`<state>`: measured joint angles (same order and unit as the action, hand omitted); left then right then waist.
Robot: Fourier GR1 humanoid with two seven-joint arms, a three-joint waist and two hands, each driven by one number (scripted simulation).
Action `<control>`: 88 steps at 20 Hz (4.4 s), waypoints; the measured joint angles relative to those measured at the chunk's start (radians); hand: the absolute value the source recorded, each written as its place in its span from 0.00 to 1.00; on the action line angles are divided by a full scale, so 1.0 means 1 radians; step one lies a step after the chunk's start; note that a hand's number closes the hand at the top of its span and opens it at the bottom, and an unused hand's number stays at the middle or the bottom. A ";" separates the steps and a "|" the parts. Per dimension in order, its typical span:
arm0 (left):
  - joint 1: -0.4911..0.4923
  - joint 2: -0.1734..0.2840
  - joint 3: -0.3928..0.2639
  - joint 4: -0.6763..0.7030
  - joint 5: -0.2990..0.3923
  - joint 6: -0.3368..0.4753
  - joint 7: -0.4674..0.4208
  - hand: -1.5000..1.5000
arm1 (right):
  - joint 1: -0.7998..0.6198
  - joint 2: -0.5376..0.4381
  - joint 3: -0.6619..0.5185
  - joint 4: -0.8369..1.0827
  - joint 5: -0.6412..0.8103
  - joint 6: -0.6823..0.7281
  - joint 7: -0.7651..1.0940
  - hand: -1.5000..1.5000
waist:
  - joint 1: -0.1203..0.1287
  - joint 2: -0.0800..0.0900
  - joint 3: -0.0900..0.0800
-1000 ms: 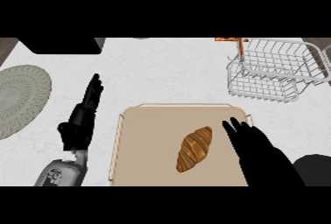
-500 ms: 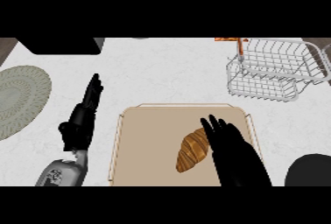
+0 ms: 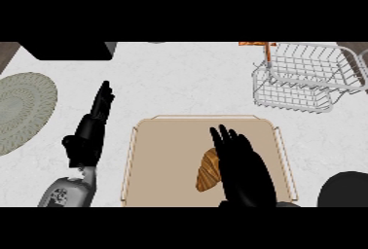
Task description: Pick the croissant from the tray and place it in the tiered basket
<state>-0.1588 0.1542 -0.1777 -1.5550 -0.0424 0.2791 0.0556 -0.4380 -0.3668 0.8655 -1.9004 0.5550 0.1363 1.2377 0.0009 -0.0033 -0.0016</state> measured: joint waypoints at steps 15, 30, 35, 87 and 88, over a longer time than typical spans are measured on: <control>0.019 -0.024 0.002 -0.010 -0.024 -0.003 -0.005 0.50 | 0.099 0.144 -0.053 0.127 0.157 0.046 -0.082 0.00 | -0.002 0.001 0.001; 0.032 -0.045 0.020 -0.015 -0.044 -0.026 -0.013 0.50 | 0.190 0.275 -0.130 0.242 0.387 0.013 -0.173 1.00 | -0.001 0.000 0.001; 0.024 -0.044 0.037 -0.022 -0.041 -0.039 0.002 0.50 | 0.148 0.282 -0.141 0.306 0.494 0.012 -0.216 1.00 | 0.001 -0.003 -0.001; 0.003 -0.072 0.057 0.004 -0.075 -0.062 -0.007 0.50 | -0.653 0.239 -1.057 0.243 0.654 0.693 -0.289 1.00 | 0.006 0.004 0.001; 0.005 -0.072 0.057 -0.005 -0.075 -0.063 -0.002 0.50 | -0.657 0.214 -1.066 0.267 0.655 0.692 -0.302 1.00 | 0.007 0.004 0.001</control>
<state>-0.1535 0.0820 -0.1208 -1.5604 -0.1169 0.2160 0.0533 -1.0947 -0.1530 -0.2009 -1.6329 1.2100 0.8279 0.9360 0.0075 0.0005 -0.0007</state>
